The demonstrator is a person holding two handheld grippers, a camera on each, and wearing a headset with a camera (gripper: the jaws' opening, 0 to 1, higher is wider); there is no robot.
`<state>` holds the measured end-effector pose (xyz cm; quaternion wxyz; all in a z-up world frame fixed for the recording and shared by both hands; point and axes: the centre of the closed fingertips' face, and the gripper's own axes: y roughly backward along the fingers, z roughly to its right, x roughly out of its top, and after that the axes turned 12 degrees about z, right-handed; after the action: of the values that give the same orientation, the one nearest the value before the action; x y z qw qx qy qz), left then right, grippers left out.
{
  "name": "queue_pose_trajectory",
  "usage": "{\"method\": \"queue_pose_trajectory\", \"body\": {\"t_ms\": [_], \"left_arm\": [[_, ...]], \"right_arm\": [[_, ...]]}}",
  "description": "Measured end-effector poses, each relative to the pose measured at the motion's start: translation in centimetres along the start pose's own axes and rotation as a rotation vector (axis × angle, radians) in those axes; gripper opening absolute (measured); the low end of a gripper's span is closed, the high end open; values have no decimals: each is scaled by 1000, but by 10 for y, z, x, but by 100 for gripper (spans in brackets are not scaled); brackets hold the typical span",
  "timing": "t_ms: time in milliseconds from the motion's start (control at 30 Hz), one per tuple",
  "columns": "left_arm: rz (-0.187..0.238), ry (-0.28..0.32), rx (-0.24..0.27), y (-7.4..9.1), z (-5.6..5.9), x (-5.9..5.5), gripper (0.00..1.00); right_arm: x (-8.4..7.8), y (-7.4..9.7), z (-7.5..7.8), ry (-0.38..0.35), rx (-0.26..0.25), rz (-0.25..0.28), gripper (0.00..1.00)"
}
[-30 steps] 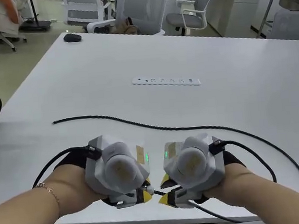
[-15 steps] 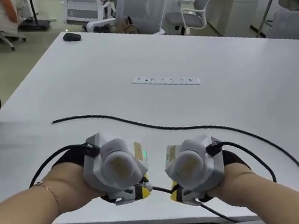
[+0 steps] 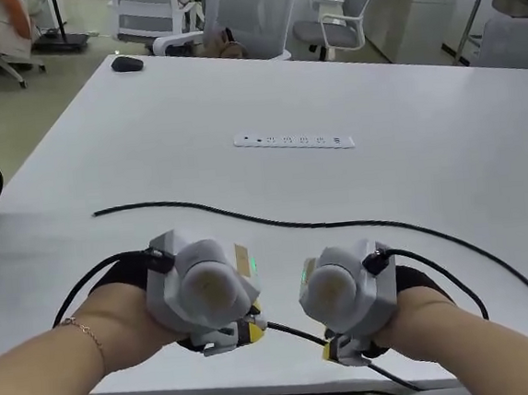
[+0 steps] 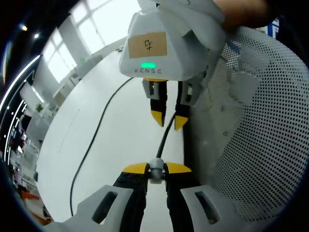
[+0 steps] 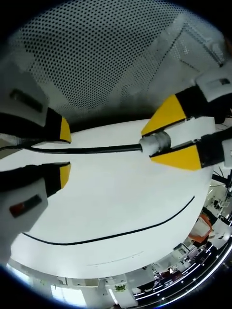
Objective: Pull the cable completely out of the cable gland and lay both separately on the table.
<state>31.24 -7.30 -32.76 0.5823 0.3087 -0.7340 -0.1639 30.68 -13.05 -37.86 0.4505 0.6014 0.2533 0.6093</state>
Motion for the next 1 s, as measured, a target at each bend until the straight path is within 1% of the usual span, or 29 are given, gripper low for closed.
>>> {"method": "queue_pose_trajectory", "body": {"t_ms": [33,67,133,200,267,333,433,467,500,567,600,633,700,733,800,833,867,1000], "left_arm": [[2,0,1,0,0,1,15],[4,1,1,0,0,1,15],[11,2,1,0,0,3,15],[34,13,-8,0,3,8,15],[48,13,-15,0,4,11,15],[58,13,-22,-1,6,13,15],[66,17,-24,-1,6,15,15],[77,20,-20,-1,5,17,15],[77,31,-22,-1,5,16,15],[75,28,-20,-1,5,15,15],[70,26,-18,-1,5,14,15],[63,17,-8,0,3,13,15],[52,14,6,1,-1,10,15],[40,20,14,2,-3,7,15],[40,27,17,2,-5,6,15],[35,27,19,2,-5,5,15],[23,19,20,2,-5,2,15],[-17,-8,-1,0,1,-5,15]], "right_arm": [[6,0,-1,-3,8,27,20],[14,-1,-2,9,15,66,20],[25,-1,-2,29,11,108,21],[30,0,-4,41,13,128,22],[32,0,-5,55,17,134,21],[29,-1,-5,54,18,122,17],[23,-1,-4,64,14,96,4],[23,-1,-5,64,19,99,3],[23,-1,-4,56,15,95,3],[23,-2,-3,53,10,97,3],[21,-2,-2,43,3,89,3],[17,-1,0,38,-5,62,3],[2,1,4,43,-23,-9,3],[-1,1,6,33,-31,-14,3],[-4,1,9,14,-41,-20,3],[-5,3,12,-10,-53,-17,3],[-4,3,13,-18,-57,-15,3],[-4,4,12,-19,-60,-17,3]]}}
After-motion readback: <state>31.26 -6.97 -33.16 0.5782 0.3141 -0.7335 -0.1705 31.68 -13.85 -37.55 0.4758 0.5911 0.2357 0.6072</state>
